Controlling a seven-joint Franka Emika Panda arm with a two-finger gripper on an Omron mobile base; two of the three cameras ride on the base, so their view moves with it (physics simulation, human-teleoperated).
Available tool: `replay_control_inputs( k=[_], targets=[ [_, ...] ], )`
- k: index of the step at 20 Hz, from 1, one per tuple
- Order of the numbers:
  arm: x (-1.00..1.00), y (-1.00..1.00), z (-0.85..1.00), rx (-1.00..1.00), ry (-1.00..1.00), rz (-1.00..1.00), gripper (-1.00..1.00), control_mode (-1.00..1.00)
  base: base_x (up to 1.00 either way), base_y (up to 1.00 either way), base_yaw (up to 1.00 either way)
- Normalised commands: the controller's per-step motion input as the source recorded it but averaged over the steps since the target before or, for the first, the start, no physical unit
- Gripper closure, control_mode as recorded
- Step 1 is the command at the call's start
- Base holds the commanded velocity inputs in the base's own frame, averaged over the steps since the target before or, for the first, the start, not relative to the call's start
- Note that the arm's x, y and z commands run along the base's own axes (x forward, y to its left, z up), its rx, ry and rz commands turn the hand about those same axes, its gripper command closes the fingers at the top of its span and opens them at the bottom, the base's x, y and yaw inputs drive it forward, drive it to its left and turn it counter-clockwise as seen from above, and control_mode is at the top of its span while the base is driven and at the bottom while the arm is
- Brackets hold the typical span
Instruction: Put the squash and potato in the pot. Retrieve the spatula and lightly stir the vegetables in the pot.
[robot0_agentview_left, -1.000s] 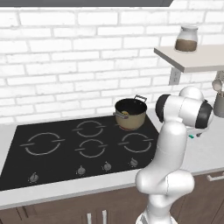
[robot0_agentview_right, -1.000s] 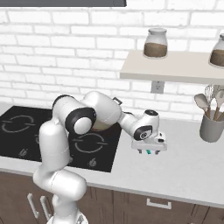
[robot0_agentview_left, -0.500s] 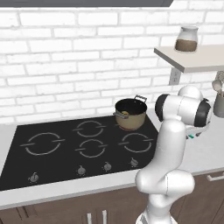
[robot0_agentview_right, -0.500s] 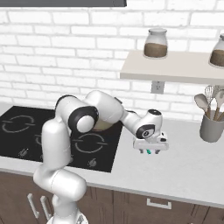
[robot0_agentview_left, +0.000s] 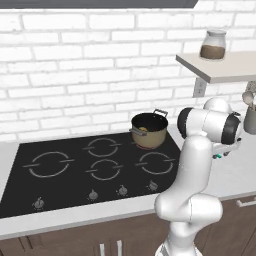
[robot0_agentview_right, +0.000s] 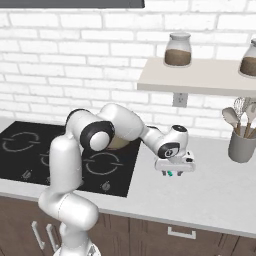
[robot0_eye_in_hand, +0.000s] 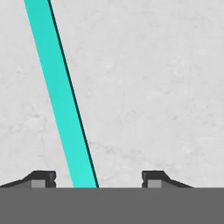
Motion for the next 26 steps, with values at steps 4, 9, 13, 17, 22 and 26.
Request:
replay_control_inputs(
  k=[4,9,13,17,22,26],
  targets=[
    [0.06,0.27,-0.65,-0.05,0.0,0.04,1.0,-1.0,0.0,0.0,0.0],
    [0.02,0.22,-0.43,-0.1,0.0,0.0,1.0,-1.0,0.0,0.0,0.0],
    [0.0,0.0,-0.01,-0.03,0.0,0.0,1.0,-1.0,0.0,0.0,0.0],
    [0.0,0.0,-0.21,0.0,0.02,0.0,1.0,-1.0,0.0,0.0,0.0],
    [0.0,0.0,-0.31,0.0,0.07,0.0,1.0,-1.0,0.0,0.0,0.0],
    [0.0,0.0,-0.72,0.01,0.06,0.0,1.0,-1.0,0.0,0.0,0.0]
  ],
)
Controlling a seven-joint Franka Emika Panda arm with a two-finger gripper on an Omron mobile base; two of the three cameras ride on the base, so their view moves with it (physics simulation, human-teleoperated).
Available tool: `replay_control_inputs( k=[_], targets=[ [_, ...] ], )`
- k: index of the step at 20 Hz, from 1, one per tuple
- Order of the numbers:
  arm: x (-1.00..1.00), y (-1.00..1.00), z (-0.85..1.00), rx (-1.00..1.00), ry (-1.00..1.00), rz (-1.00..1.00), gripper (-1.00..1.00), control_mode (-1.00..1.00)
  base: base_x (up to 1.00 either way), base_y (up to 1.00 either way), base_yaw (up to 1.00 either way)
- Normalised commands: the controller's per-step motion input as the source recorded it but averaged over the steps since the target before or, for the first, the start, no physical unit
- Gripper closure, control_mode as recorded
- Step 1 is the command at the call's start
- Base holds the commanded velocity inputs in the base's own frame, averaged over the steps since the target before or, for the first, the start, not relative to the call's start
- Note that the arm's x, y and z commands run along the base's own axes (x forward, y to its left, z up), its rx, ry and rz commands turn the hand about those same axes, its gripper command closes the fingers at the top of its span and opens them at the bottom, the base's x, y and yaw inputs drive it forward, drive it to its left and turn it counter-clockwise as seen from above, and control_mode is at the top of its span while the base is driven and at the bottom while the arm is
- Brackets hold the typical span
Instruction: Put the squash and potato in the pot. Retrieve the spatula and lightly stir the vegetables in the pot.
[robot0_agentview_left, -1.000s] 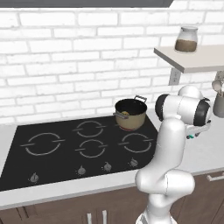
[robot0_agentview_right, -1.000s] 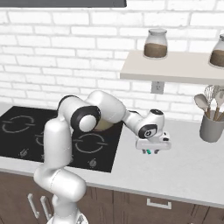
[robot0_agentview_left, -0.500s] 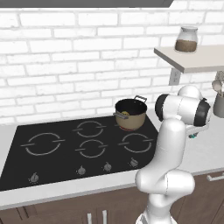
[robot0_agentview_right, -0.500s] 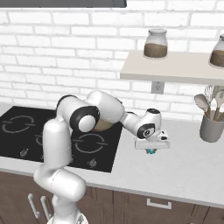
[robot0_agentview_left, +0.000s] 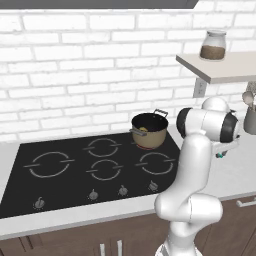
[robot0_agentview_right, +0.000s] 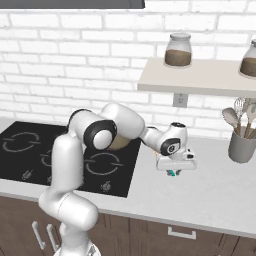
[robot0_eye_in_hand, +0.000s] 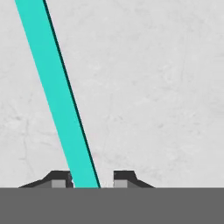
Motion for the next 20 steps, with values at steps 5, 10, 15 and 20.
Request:
replay_control_inputs(
  k=[5,10,15,20],
  targets=[
    [-0.04,0.0,-0.34,0.1,0.0,0.03,1.0,-1.0,0.0,0.0,0.0],
    [-0.02,0.21,-0.02,0.06,0.0,0.14,1.0,-1.0,0.0,0.0,0.0],
    [-0.03,0.28,0.13,0.02,0.0,0.14,1.0,-1.0,0.0,0.0,0.0],
    [-0.22,0.13,0.51,0.0,-0.06,0.14,1.0,-1.0,0.0,0.0,0.0]
  ],
)
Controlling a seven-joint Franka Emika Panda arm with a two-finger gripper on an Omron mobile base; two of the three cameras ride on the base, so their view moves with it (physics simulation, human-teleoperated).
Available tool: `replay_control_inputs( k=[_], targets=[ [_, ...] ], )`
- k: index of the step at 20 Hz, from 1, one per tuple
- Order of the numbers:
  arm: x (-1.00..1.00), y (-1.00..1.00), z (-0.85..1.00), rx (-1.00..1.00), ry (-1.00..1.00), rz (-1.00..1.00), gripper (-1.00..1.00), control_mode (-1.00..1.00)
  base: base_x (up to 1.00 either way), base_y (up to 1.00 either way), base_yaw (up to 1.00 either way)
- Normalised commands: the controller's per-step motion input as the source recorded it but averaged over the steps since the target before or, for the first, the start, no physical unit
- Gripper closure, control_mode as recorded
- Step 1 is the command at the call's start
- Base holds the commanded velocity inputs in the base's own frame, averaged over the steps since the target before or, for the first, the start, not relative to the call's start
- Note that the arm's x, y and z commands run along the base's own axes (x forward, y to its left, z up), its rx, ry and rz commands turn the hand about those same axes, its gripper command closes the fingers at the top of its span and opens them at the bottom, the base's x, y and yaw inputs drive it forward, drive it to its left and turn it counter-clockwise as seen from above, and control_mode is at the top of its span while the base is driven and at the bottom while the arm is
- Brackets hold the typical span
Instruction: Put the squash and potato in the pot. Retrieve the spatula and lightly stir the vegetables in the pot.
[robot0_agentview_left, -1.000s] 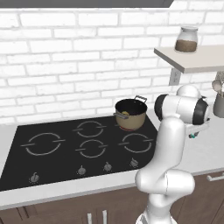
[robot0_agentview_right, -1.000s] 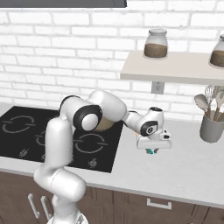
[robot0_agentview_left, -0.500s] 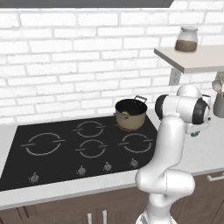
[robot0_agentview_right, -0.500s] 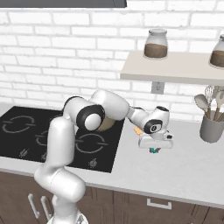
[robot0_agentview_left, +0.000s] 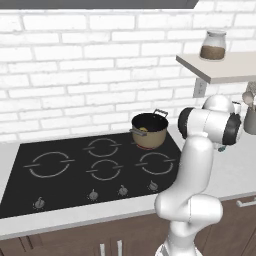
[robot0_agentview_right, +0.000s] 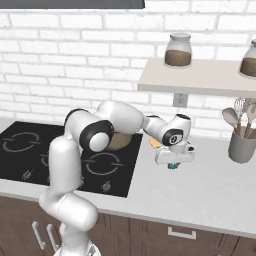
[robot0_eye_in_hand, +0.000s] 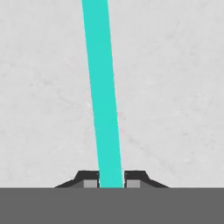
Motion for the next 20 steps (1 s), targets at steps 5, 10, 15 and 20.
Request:
replay_control_inputs(
  k=[5,10,15,20],
  targets=[
    [-0.55,0.0,0.48,0.0,-0.02,0.01,1.0,-1.0,0.0,0.0,0.0],
    [-0.75,-0.03,0.41,0.0,-0.05,-0.04,1.0,-1.0,0.0,0.0,0.0],
    [-0.62,0.0,0.25,0.0,-0.04,-0.05,1.0,-1.0,0.0,0.0,0.0],
    [-0.43,0.14,0.4,0.0,-0.23,0.0,1.0,-1.0,0.0,0.0,0.0]
  ],
)
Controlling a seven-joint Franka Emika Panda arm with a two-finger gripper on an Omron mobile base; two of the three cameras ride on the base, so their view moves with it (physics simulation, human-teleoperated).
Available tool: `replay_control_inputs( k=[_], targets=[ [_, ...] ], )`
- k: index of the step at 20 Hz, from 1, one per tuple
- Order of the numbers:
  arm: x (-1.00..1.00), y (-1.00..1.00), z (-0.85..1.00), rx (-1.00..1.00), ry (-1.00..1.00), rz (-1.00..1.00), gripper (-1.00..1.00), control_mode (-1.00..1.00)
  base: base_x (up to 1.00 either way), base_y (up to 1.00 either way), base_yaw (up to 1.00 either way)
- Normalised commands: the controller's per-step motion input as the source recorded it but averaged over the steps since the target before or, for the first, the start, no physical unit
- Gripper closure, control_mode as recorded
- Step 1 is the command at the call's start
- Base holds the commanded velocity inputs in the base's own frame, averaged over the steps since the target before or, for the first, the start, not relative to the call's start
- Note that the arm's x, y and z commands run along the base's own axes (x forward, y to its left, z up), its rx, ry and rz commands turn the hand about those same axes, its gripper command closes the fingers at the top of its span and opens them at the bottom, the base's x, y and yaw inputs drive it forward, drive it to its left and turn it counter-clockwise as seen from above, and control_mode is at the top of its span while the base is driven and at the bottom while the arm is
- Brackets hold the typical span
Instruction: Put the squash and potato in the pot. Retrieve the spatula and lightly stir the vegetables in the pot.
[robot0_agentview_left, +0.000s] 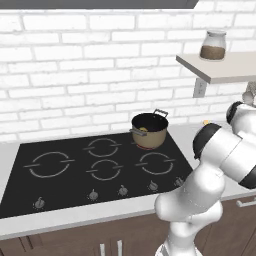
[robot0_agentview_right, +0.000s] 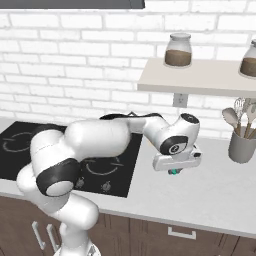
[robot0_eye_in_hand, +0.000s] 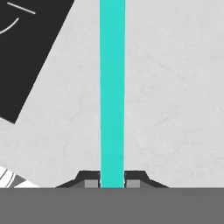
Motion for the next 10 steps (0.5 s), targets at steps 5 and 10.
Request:
replay_control_inputs(
  k=[5,10],
  targets=[
    [-0.34,0.42,0.51,-0.01,-0.19,0.0,1.0,-1.0,0.0,0.0,0.0],
    [-0.19,0.76,0.45,-0.13,-0.01,0.0,1.0,-1.0,0.0,0.0,0.0]
  ],
)
